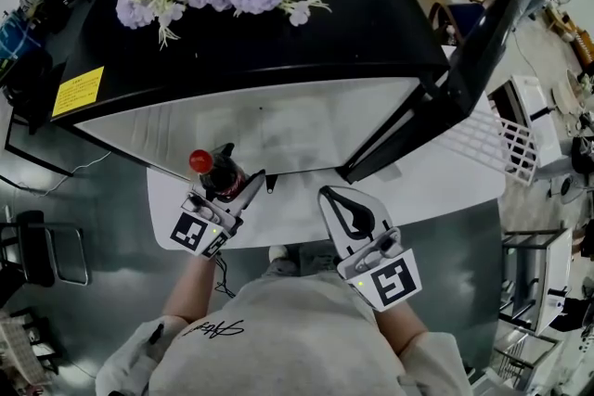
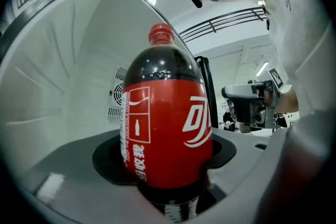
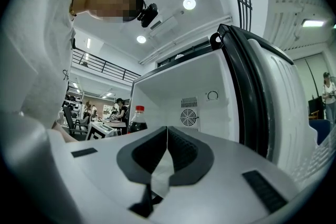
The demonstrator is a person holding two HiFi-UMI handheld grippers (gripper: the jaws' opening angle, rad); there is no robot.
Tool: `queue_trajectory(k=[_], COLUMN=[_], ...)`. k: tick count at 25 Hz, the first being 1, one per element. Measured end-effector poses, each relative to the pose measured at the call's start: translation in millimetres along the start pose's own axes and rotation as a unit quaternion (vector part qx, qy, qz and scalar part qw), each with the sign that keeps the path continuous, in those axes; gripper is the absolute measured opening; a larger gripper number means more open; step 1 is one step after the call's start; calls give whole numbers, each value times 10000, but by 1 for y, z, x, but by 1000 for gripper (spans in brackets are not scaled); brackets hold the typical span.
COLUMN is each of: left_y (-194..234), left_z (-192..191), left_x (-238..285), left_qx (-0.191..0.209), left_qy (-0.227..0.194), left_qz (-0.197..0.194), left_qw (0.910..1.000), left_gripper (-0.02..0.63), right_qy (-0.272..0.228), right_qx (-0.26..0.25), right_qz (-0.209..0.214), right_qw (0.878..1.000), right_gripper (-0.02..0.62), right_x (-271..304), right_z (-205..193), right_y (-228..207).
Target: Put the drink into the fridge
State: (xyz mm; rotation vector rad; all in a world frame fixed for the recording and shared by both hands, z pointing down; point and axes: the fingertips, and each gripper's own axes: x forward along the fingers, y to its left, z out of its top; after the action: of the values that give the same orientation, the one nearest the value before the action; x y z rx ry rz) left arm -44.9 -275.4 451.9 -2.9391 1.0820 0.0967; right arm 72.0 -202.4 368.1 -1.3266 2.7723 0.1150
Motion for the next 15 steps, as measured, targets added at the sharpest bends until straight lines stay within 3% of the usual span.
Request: queue_trajectory(k=[15], left_y=[31], left_z=[-14], left_x=[24], left_qx=[-162], left_qy=[-33], left_qz=[193], left_qw=[9997], left_gripper=[311], right_qy=[390], right_qx=[-36], right_qz=[293], right_qw=[9988], right_gripper=[12], right_x=[29], right_z=[-29], right_y=[2])
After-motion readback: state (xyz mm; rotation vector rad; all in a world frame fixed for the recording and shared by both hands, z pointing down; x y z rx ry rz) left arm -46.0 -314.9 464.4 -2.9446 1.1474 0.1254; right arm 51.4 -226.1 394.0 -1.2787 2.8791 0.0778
